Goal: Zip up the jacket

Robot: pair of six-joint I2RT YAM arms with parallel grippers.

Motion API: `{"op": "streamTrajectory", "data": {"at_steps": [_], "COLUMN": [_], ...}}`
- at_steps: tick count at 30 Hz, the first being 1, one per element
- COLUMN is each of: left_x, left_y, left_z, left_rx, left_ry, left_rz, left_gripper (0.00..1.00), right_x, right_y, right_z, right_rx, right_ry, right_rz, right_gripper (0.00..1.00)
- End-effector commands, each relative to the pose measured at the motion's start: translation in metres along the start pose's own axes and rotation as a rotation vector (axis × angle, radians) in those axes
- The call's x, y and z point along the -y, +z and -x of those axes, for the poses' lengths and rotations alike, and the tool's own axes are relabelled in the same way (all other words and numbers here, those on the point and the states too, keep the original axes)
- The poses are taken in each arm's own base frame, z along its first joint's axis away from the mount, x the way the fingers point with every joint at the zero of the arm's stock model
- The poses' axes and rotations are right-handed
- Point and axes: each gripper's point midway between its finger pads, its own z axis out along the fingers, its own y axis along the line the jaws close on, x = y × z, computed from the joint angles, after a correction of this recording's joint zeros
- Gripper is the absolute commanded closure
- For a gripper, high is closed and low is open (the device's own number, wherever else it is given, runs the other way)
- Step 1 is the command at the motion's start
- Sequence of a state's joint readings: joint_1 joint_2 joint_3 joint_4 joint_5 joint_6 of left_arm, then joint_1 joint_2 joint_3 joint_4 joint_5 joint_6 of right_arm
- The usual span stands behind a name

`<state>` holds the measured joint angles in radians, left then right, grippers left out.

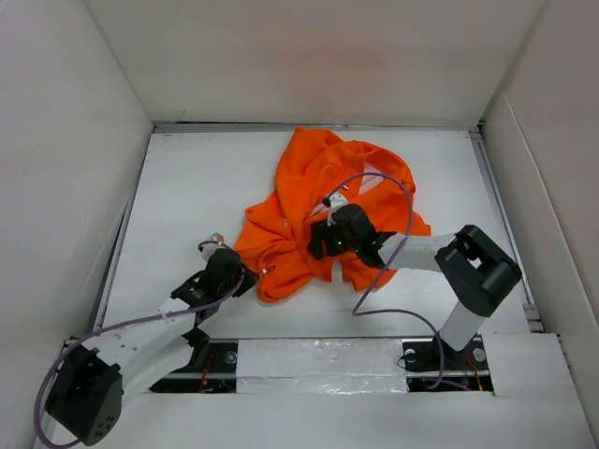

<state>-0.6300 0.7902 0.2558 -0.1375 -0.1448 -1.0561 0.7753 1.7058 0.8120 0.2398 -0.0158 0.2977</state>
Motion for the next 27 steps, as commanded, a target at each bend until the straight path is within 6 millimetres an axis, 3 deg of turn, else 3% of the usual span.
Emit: {"op": "streamTrajectory", "data": {"at_steps": [1, 2, 3, 4, 5, 7, 8, 9, 11, 13, 14, 15, 17, 19, 21, 22, 23, 24, 26, 27], "left_x": [0.016, 0.010, 0.021, 0.028, 0.033, 0.049, 0.049, 0.052, 0.056, 0.055, 0.055, 0.057, 0.059, 0.058, 0.053, 0.052, 0.051, 0.047, 0.046, 0.042], "left_y": [0.014, 0.019, 0.019, 0.020, 0.023, 0.024, 0.027, 0.028, 0.025, 0.023, 0.023, 0.023, 0.022, 0.021, 0.024, 0.024, 0.025, 0.026, 0.026, 0.027], "left_z": [0.035, 0.047, 0.063, 0.075, 0.075, 0.086, 0.082, 0.078, 0.070, 0.063, 0.060, 0.059, 0.055, 0.053, 0.048, 0.048, 0.047, 0.044, 0.042, 0.039], "left_rx": [0.091, 0.099, 0.129, 0.159, 0.135, 0.148, 0.122, 0.121, 0.102, 0.103, 0.089, 0.083, 0.061, 0.057, 0.046, 0.045, 0.042, 0.035, 0.036, 0.030], "left_ry": [0.038, 0.033, 0.028, 0.028, 0.041, 0.049, 0.049, 0.049, 0.032, 0.022, 0.018, 0.020, 0.028, 0.029, 0.027, 0.028, 0.026, 0.023, 0.018, 0.016], "left_rz": [-0.105, -0.092, -0.112, -0.126, -0.138, -0.168, -0.176, -0.216, -0.290, -0.337, -0.343, -0.352, -0.369, -0.376, -0.361, -0.363, -0.360, -0.352, -0.356, -0.351], "left_gripper": [1.00, 1.00, 1.00, 1.00, 1.00, 1.00, 1.00, 1.00, 1.00, 1.00, 1.00, 1.00, 1.00, 1.00, 1.00, 1.00, 1.00, 1.00, 1.00, 1.00], "right_x": [0.073, 0.082, 0.093, 0.099, 0.111, 0.109, 0.106, 0.098, 0.057, 0.025, -0.006, -0.023, -0.056, -0.079, -0.088, -0.091, -0.093, -0.104, -0.122, -0.124], "right_y": [-0.010, -0.016, -0.027, -0.033, -0.041, -0.058, -0.063, -0.074, -0.080, -0.087, -0.088, -0.090, -0.084, -0.078, -0.061, -0.059, -0.057, -0.057, -0.055, -0.044], "right_z": [0.022, 0.029, 0.042, 0.039, 0.047, 0.057, 0.055, 0.066, 0.069, 0.080, 0.076, 0.084, 0.078, 0.086, 0.074, 0.076, 0.075, 0.072, 0.071, 0.062], "right_rx": [0.095, 0.112, 0.149, 0.129, 0.150, 0.179, 0.178, 0.210, 0.224, 0.253, 0.234, 0.242, 0.217, 0.244, 0.175, 0.185, 0.195, 0.198, 0.208, 0.183], "right_ry": [0.141, 0.146, 0.134, 0.126, 0.123, 0.100, 0.087, 0.057, -0.028, -0.126, -0.175, -0.222, -0.275, -0.294, -0.277, -0.278, -0.281, -0.287, -0.317, -0.332], "right_rz": [-0.140, -0.159, -0.194, -0.230, -0.291, -0.297, -0.281, -0.253, -0.135, -0.044, 0.063, 0.119, 0.281, 0.375, 0.389, 0.385, 0.382, 0.409, 0.459, 0.460], "right_gripper": [0.30, 0.31, 0.32, 0.32, 0.32, 0.29, 0.28, 0.28, 0.29, 0.43, 0.53, 0.73, 1.00, 1.00, 0.97, 0.90, 0.71, 0.65, 0.66, 0.89]}}
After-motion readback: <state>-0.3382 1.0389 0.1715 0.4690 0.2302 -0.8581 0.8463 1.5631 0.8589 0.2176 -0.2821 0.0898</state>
